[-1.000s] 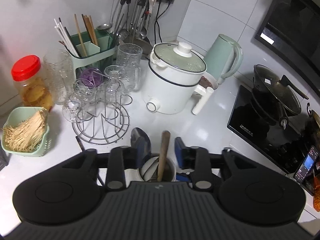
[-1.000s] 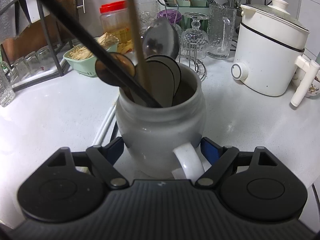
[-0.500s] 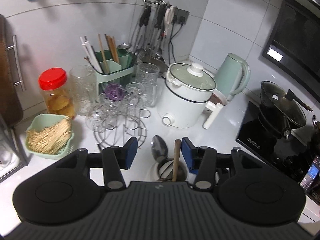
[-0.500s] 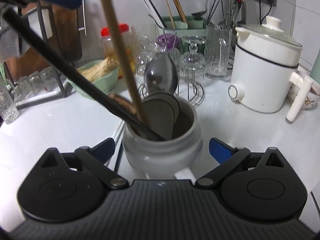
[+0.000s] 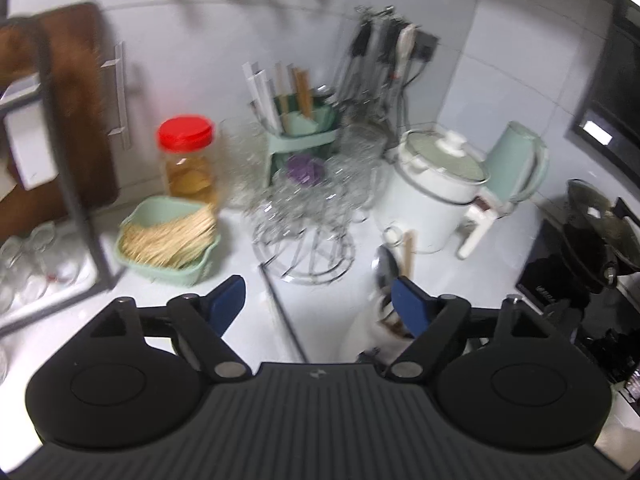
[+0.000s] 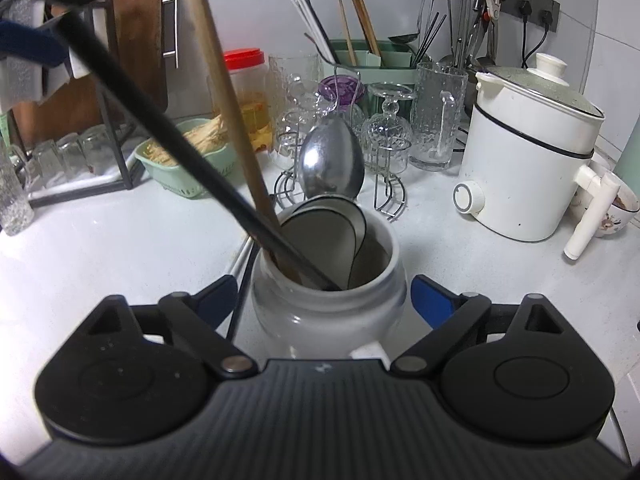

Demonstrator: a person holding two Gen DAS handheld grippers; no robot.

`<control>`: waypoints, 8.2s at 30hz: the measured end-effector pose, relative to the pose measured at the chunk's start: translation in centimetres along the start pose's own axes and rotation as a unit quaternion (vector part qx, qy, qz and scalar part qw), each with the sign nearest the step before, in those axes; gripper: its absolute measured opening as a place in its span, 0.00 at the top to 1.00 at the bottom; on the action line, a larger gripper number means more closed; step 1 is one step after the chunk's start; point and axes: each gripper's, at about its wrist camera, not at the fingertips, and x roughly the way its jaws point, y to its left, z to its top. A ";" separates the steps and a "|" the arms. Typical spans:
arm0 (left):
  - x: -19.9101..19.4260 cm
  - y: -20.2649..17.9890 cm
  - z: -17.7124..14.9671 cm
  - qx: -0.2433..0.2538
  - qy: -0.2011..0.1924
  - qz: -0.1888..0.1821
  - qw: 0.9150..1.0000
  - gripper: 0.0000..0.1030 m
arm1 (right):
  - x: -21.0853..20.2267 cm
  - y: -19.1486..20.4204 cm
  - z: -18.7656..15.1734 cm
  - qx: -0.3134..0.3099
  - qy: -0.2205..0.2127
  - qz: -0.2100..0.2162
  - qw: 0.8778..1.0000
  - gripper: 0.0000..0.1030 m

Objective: Organize utensils

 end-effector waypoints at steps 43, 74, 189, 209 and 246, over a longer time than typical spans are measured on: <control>13.1 1.7 -13.3 -0.066 0.152 0.078 0.983 0.64 | -0.7 -3.2 0.1 -0.021 0.035 0.000 0.999 0.15; 13.8 -2.1 -13.9 -0.068 0.166 0.155 0.971 0.95 | -0.9 -4.1 -0.2 -0.063 0.016 0.044 0.997 0.15; 8.2 -3.6 -0.2 -0.049 -0.050 0.098 0.993 0.93 | 1.8 -3.4 0.6 -0.105 -0.032 0.075 0.991 0.15; 4.1 -7.0 1.2 -0.029 -0.128 0.086 0.988 0.94 | 1.9 -3.3 0.5 -0.109 -0.038 0.078 0.990 0.15; 0.1 -12.4 8.2 0.014 -0.183 0.031 0.982 0.94 | 2.3 -2.6 0.7 -0.115 -0.045 0.079 0.989 0.14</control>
